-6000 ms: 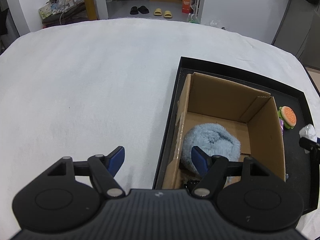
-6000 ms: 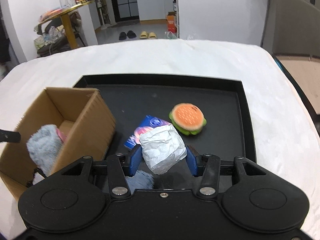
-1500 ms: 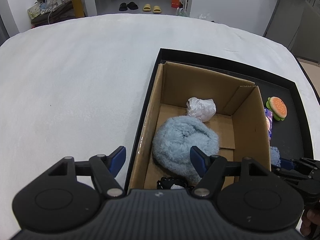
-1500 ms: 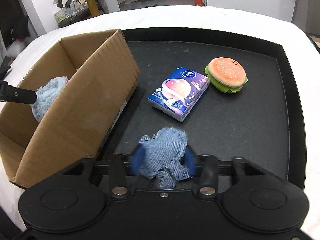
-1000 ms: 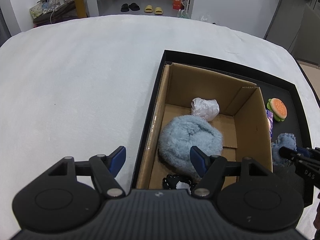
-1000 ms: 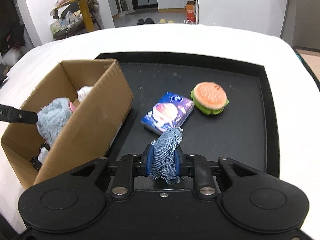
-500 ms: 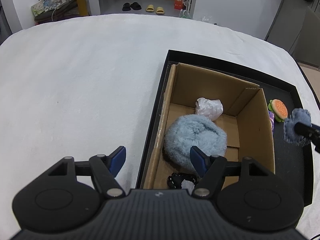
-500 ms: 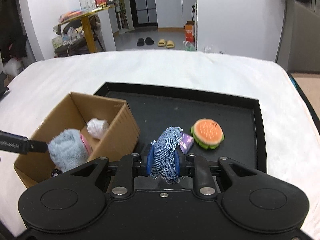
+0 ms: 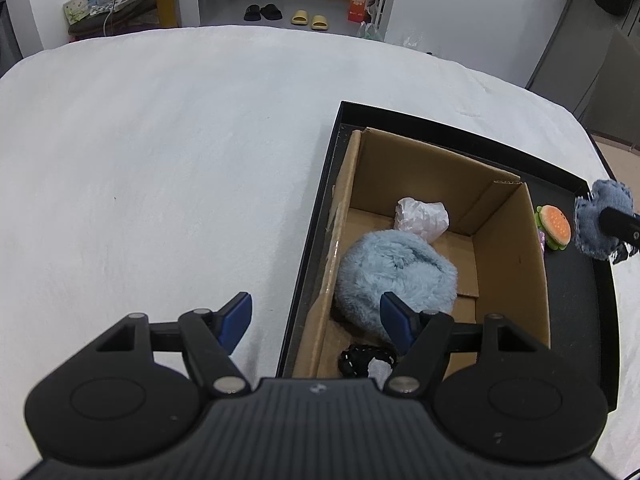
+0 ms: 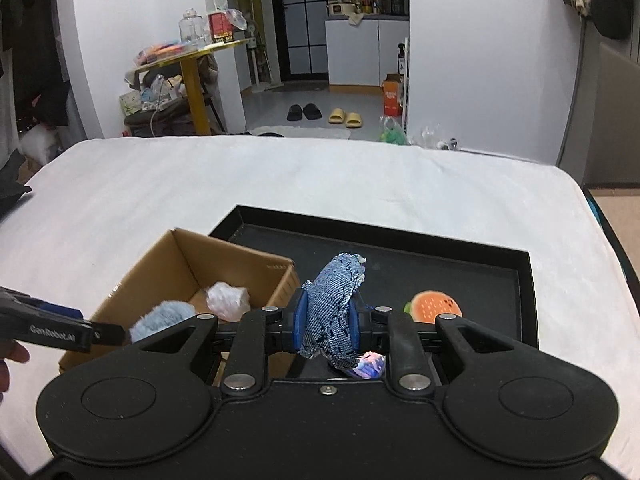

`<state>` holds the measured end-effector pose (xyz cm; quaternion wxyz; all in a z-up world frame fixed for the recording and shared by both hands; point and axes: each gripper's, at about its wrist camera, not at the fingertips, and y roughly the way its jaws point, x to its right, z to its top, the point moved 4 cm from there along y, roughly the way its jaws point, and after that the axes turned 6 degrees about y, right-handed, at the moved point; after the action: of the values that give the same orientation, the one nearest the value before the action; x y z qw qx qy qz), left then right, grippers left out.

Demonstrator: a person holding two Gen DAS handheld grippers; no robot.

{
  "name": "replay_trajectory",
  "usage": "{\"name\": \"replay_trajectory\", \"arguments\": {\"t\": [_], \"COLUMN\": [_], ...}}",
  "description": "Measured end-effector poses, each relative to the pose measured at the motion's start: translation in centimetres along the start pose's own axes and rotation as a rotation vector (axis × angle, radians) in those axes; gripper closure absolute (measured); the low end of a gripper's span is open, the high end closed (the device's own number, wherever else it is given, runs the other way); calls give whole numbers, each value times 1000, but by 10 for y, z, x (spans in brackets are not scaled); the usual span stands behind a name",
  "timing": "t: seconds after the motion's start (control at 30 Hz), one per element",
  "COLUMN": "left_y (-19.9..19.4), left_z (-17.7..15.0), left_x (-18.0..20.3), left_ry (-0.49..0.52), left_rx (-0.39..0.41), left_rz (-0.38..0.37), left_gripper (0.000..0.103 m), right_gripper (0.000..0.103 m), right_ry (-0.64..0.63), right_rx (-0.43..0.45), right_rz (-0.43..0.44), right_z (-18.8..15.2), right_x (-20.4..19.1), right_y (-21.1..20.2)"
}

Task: Organize soft objects
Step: 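Carry the denim plush into the box and release it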

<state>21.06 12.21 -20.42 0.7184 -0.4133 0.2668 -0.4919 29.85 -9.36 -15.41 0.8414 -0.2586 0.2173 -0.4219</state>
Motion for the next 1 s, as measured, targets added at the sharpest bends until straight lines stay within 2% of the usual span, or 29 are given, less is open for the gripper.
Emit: {"name": "replay_trajectory", "arguments": {"t": [0.3,0.4,0.77,0.87,1.0], "left_y": [0,0,9,11,13], "left_z": [-4,-6,-11,-13,-13], "left_x": [-2,-4,-14,-15,-14], "left_ry": [-15,-22,-61,-69,-68], "left_rx": [16,18,-4,-9,-8], "left_rz": [-43,-55,-85,-97,-114], "left_gripper": [40,47,84,89,90], "right_gripper": [82,82,82,82,82], "right_ry": [-31,-42,-85,-95,-104], "right_rx": [14,14,-12,-30,-48], "right_rz": [12,16,35,37,44], "right_z": [10,11,11,8,6], "right_x": [-18,-24,-47,-51,-57], "right_y": [-3,-4,2,4,6]}}
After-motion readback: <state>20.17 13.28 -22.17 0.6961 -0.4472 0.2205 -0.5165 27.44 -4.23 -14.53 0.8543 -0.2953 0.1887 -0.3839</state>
